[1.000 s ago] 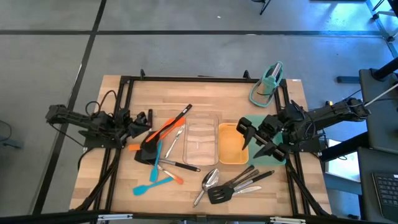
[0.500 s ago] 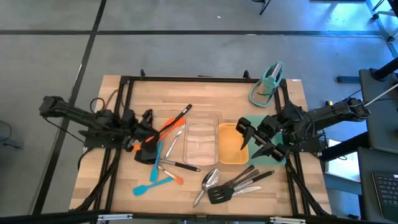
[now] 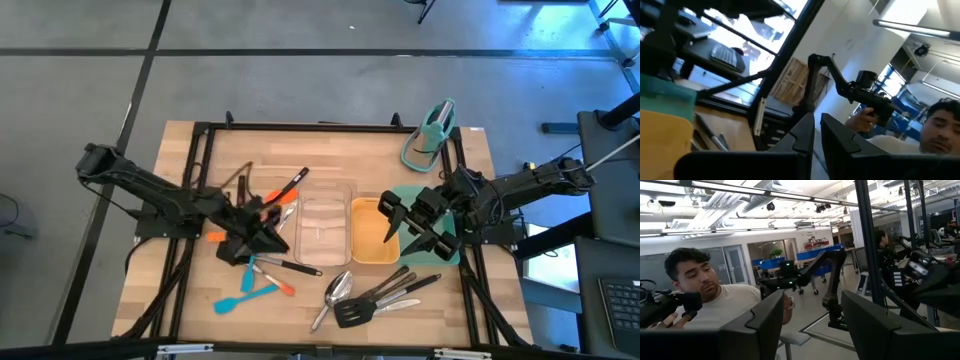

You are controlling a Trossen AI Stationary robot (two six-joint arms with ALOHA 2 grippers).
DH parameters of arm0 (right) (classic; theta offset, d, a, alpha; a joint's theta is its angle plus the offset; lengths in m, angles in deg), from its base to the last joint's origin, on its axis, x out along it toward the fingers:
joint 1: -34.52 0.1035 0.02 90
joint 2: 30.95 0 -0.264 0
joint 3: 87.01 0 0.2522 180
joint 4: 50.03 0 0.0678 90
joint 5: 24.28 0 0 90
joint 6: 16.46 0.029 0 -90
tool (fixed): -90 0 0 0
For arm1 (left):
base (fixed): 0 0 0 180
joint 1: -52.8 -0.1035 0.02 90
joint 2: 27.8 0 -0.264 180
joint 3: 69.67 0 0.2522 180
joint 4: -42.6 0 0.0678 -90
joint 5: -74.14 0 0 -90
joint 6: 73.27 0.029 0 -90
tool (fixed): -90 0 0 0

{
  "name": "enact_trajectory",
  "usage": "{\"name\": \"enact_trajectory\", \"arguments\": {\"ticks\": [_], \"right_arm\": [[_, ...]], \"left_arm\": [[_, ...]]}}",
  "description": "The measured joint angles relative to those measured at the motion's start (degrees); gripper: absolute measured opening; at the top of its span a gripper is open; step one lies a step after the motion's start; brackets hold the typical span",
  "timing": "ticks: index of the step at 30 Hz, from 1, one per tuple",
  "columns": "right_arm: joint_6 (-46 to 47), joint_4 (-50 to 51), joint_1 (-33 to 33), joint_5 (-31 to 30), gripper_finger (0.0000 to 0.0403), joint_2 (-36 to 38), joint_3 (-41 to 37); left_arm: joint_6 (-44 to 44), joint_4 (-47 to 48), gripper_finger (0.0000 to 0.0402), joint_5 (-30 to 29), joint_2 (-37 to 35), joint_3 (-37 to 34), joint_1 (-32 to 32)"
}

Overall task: Pick & Place Kitchen Items
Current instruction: Put the ice shovel into the green bin

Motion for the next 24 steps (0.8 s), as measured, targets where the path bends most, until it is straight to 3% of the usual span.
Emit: {"name": "enact_trajectory", "arguments": {"ticks": [5, 11, 20, 24], "right_arm": [[0.0, 1.0, 0.0, 0.0, 0.0202, 0.0, 0.0], [0.0, 3.9, 0.0, 0.0, 0.0201, 0.0, 0.0], [0.0, 5.6, 0.0, -0.3, 0.0201, 0.0, 0.0], [0.0, 7.1, 0.0, -0.3, 0.0201, 0.0, 0.0]], "left_arm": [[0.3, 0.0, 0.0029, -0.6, 8.4, 5.4, 3.4], [9.8, -0.1, 0.0029, -4.2, 16.8, 9.2, 6.0], [3.1, -4.5, 0.0029, -6.3, 27.1, 12.3, 6.9], [4.1, -4.3, 0.0029, -0.5, 29.5, 14.7, 7.1]]}}
